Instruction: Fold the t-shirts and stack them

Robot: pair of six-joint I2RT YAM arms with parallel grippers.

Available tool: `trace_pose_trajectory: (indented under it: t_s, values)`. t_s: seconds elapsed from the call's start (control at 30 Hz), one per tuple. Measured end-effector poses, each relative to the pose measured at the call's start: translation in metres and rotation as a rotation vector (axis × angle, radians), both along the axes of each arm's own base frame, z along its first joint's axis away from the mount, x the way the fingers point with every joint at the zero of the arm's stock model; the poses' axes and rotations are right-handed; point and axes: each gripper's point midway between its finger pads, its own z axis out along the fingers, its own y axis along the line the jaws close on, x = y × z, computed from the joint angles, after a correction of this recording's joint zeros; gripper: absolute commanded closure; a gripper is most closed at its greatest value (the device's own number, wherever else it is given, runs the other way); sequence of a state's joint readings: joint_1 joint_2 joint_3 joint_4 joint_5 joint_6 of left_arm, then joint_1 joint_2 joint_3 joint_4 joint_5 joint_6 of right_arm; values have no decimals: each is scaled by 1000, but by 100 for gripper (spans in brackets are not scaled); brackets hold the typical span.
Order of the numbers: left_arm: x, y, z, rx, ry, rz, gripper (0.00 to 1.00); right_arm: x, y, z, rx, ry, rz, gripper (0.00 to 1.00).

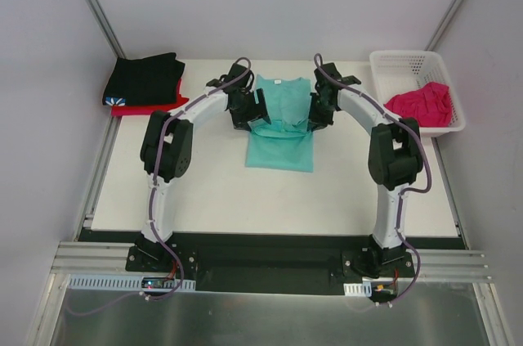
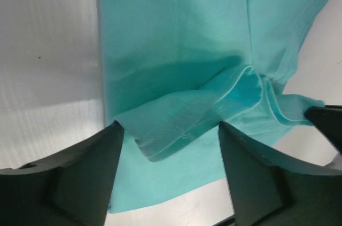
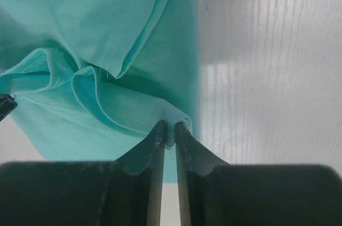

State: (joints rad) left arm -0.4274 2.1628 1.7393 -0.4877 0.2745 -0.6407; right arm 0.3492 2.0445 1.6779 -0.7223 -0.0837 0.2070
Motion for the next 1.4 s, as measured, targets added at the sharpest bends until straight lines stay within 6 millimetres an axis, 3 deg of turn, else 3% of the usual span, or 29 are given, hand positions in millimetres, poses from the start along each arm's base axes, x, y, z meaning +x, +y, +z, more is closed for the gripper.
trace_pose_trajectory:
  t_s: [0.03,0.17,0.37,0.47,0.53,0.6,0.67,0.9,1.07,1.2,1.4]
  values:
    - [2,0,1,-1,-7,-5,1,6,0,1,-1,-13,6,73]
    - [9,2,3,-7,-17,5,1,23,2,8,-4,-53,11,59]
    - [12,8,2,5,-23,17,1,48,9,32,11,-133,22,59]
    - [8,12,2,22,-24,21,1,52,11,39,20,-153,27,67]
    - [-1,20,4,43,-24,27,1,49,12,36,20,-143,36,76]
    - [-11,29,9,65,-31,35,1,39,11,30,14,-122,47,92]
    - [-21,39,17,83,-45,48,1,24,11,23,2,-89,60,99]
    - [-54,79,34,107,-61,109,1,-39,38,10,-18,-12,156,99]
    - [-72,100,34,120,-41,142,1,-63,70,6,-13,-1,225,99]
    - [-82,103,38,118,-42,141,1,-65,83,3,-9,-2,240,99]
    - [-85,103,43,111,-48,139,1,-39,96,-15,-12,3,230,99]
